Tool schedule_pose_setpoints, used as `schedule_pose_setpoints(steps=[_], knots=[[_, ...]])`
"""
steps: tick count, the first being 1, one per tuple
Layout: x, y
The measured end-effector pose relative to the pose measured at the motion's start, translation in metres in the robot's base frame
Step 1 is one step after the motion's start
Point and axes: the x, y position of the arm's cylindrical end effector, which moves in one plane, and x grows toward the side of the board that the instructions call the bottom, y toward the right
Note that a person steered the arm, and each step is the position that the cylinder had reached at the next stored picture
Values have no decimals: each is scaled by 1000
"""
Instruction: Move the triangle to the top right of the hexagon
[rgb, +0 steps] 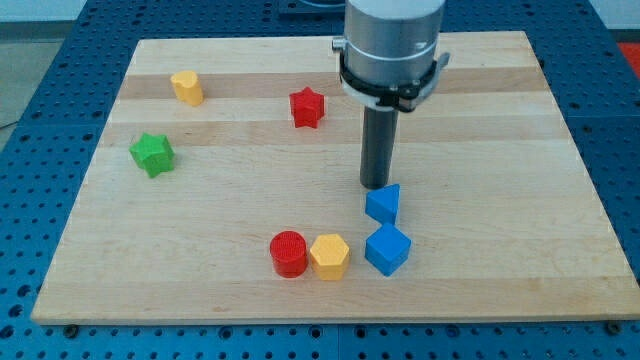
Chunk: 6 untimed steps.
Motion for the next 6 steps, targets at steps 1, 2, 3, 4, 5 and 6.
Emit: schedule_pose_setpoints(steps=[1,2,3,4,5,6], knots=[[-7,34],[17,39],[49,8],[54,-15],[27,-15],[-3,-48]])
